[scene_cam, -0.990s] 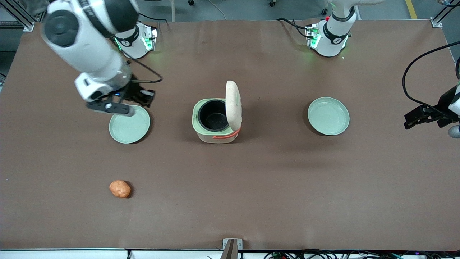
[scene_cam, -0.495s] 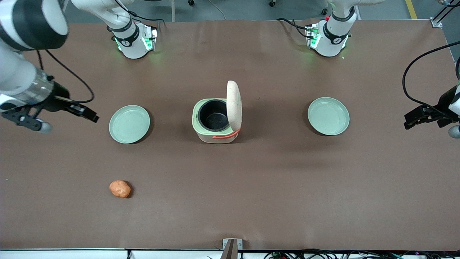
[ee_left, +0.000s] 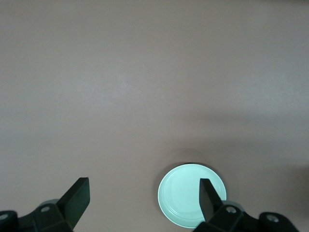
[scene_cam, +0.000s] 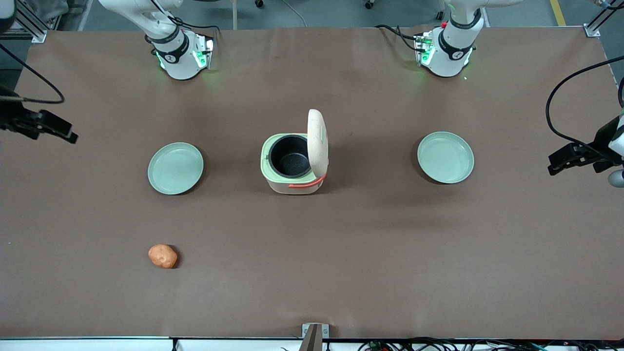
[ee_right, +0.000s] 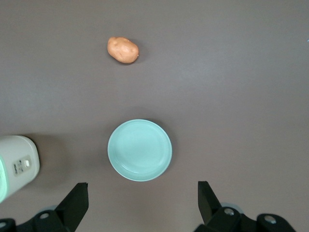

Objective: Press rice cooker button with right arm

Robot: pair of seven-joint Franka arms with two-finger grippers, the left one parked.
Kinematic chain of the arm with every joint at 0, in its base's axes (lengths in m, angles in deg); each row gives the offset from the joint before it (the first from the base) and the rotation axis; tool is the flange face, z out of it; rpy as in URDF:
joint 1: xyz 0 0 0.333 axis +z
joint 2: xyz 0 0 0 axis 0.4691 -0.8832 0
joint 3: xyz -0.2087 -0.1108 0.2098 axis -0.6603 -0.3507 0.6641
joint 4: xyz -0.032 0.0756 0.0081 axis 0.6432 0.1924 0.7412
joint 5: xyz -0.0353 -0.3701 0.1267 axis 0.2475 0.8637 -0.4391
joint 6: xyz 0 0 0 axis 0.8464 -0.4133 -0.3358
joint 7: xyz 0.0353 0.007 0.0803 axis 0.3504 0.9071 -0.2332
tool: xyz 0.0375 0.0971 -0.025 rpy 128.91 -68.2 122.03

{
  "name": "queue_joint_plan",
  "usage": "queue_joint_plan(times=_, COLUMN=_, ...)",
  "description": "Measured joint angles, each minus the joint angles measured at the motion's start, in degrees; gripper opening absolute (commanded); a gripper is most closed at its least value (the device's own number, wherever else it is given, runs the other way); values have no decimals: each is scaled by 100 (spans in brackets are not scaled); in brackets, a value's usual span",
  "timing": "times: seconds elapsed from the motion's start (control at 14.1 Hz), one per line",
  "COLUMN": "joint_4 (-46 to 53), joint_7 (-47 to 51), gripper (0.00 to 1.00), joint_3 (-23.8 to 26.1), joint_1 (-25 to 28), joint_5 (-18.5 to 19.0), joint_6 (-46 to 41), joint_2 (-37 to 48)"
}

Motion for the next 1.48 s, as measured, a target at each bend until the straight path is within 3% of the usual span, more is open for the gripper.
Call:
queue_joint_plan(times=0.99, joint_4=257, joint_7=-211, gripper=100, joint_3=67, joint_1=-15, joint_5=195, joint_6=-9, joint_2=74)
queue_joint_plan(times=1.48, joint_4=334, joint_7=-212, gripper=100, joint_3=194, joint_1=-303, joint_5=195, joint_6=4, joint_2=72)
